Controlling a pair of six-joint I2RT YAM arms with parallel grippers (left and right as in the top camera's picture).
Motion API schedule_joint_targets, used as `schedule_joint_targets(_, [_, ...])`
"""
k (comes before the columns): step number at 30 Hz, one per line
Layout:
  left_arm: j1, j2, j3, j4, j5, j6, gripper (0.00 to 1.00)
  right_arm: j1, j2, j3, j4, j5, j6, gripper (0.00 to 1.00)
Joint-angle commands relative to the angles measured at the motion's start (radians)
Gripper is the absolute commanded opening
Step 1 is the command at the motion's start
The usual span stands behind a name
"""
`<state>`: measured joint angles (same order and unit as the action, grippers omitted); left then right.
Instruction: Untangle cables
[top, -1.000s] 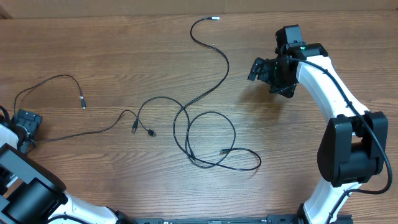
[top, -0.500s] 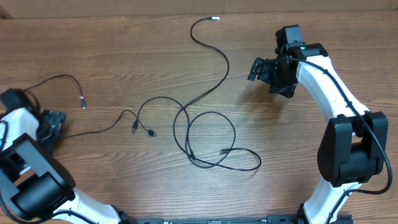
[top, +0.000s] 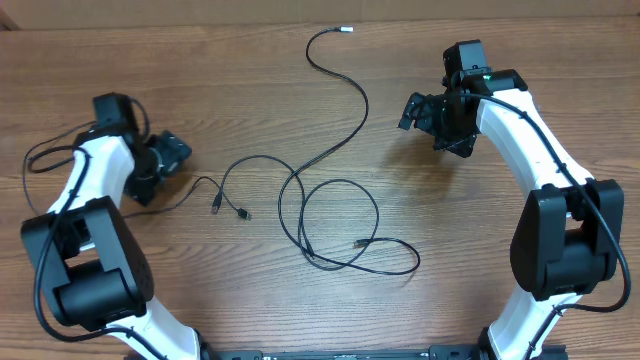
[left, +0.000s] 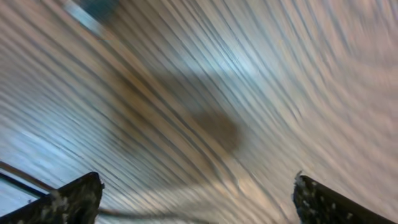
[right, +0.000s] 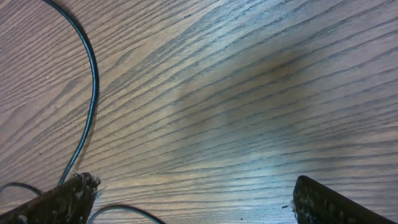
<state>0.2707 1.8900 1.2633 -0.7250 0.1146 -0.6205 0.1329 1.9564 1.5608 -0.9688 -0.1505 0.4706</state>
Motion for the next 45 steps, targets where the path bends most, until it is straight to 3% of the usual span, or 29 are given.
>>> schedule_joint_targets(1, [-0.069, 0.003, 0.016, -0.037, 0.109, 0.023, 0.96, 0.002, -0.003, -0.002, 0.003, 0.000, 0.000, 1.00])
schedule_joint_targets(9, [-0.194, 0.003, 0.016, -0.097, 0.107, 0.023, 0.97, 0.002, -0.003, -0.002, 0.003, 0.000, 0.000, 1.00])
schedule_joint_targets(12, [-0.227, 0.003, 0.015, -0.112, 0.107, 0.023, 0.91, 0.002, -0.003, -0.002, 0.003, 0.000, 0.000, 1.00])
schedule_joint_targets(14, [-0.242, 0.003, 0.015, -0.124, 0.104, 0.023, 0.75, 0.002, -0.003, -0.002, 0.003, 0.000, 0.000, 1.00])
schedule_joint_targets(17, [-0.252, 0.003, 0.015, -0.141, 0.068, 0.023, 0.66, 0.002, -0.003, -0.002, 0.003, 0.000, 0.000, 1.00])
schedule_joint_targets(20, [-0.251, 0.003, 0.015, -0.146, 0.046, 0.023, 0.49, 0.002, -0.003, -0.002, 0.003, 0.000, 0.000, 1.00])
schedule_joint_targets(25, [-0.251, 0.003, 0.016, -0.167, 0.028, 0.023, 0.50, 0.002, -0.003, -0.002, 0.003, 0.000, 0.000, 1.00])
schedule_joint_targets(27, [-0.251, 0.003, 0.015, -0.170, 0.005, 0.023, 0.45, 0.002, -0.003, -0.002, 0.003, 0.001, 0.000, 1.00])
schedule_joint_targets(35, [-0.243, 0.003, 0.016, -0.152, -0.010, 0.022, 0.04, 0.002, -0.003, -0.002, 0.003, 0.000, 0.000, 1.00])
schedule_joint_targets(41, [-0.148, 0.002, 0.112, -0.171, 0.136, 0.023, 0.04, 0.002, -0.003, -0.002, 0.003, 0.000, 0.000, 1.00])
schedule_joint_targets(45, [-0.061, 0.002, 0.196, -0.151, 0.145, 0.022, 0.04, 0.002, -0.003, -0.002, 0.003, 0.000, 0.000, 1.00])
